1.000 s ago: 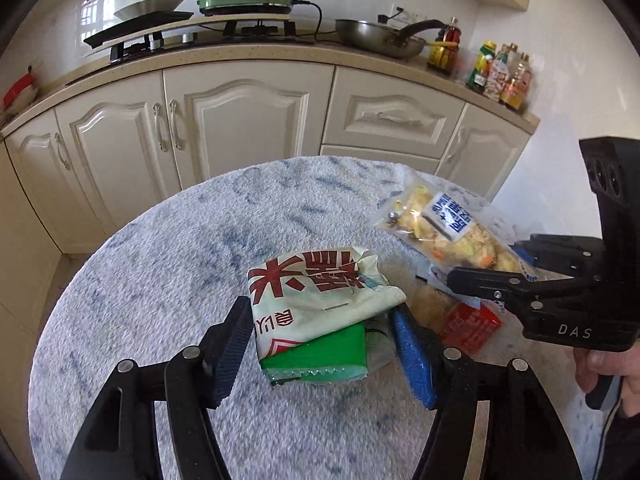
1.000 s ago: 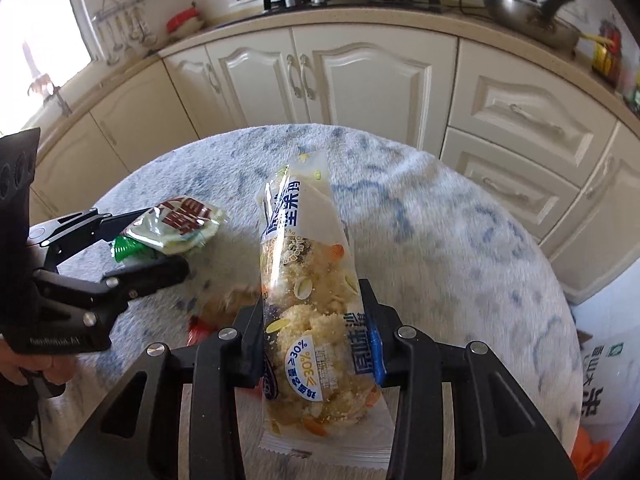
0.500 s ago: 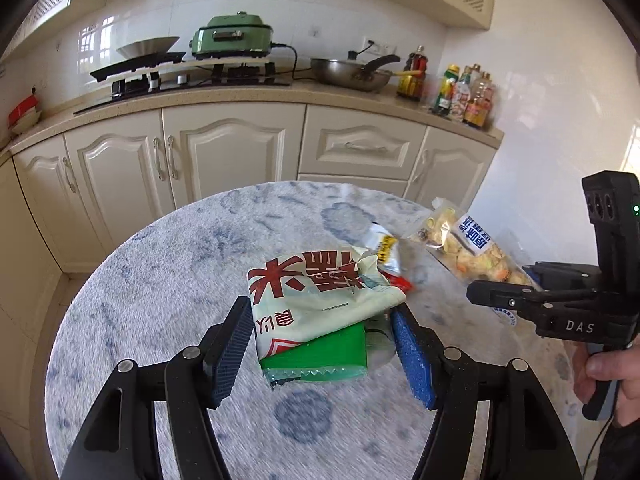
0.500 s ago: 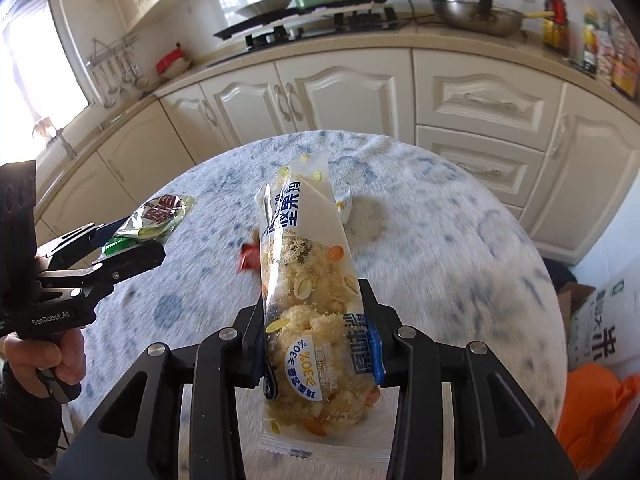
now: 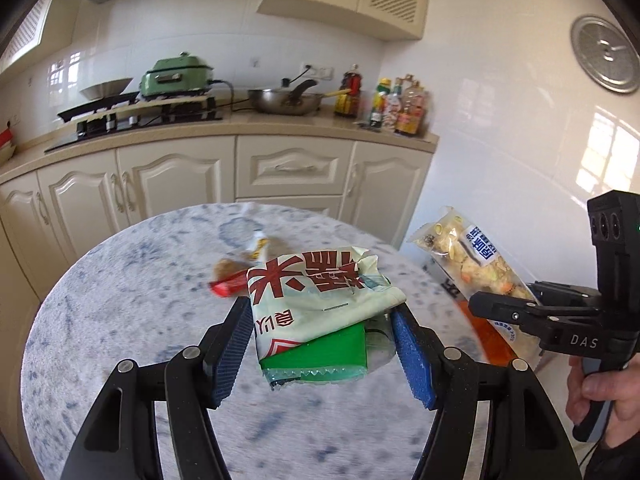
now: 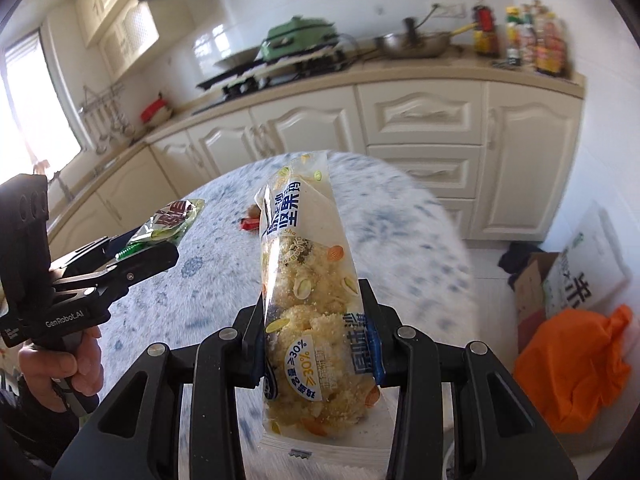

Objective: Collect trash
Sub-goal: 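Carry the wrapper and snack bag to the blue bin with both tools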

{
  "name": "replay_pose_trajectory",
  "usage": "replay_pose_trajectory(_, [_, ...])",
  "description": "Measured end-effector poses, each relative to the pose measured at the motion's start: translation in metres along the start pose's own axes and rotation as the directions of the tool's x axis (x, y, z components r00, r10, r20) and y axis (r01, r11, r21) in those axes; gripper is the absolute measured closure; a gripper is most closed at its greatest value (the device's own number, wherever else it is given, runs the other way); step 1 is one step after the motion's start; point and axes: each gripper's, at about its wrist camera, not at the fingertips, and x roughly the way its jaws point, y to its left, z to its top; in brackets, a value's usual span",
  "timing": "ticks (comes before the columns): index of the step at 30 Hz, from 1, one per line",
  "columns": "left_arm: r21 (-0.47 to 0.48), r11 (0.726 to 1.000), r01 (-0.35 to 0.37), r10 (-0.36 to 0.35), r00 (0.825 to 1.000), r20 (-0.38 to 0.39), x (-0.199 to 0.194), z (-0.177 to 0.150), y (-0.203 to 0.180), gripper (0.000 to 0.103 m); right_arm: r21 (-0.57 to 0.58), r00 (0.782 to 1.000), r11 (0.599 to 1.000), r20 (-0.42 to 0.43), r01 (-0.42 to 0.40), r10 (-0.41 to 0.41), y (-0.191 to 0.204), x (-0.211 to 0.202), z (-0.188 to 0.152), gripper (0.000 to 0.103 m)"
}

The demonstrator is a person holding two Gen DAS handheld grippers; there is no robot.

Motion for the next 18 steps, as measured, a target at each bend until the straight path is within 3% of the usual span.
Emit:
replay_pose_trajectory(8, [0.095,0.988,0.125,-0.126,0.992,0.012,-0.015,0.000,-0.088,0.039,0.083,0.986,0.989,0.103,0.125,-0.133,-0.047,-0.087,-0.038,0.065])
replay_pose_trajectory(14, [0.183,0.953,0.243,-0.242,0.970,-0.026,-0.001,-0.002,-0.159,0.039,0.216,0.939,0.937,0.147,0.275,-0.310,-0.097,-0.151,-0.075,0.065])
replay_pose_trajectory(18, [0.198,0.917,0.345,-0.331,0.938,-0.104,0.022,-0.007,-0.206,0.039,0.333,0.904,0.874,0.120,0.354,-0.411,-0.143,-0.178,-0.106,0.065])
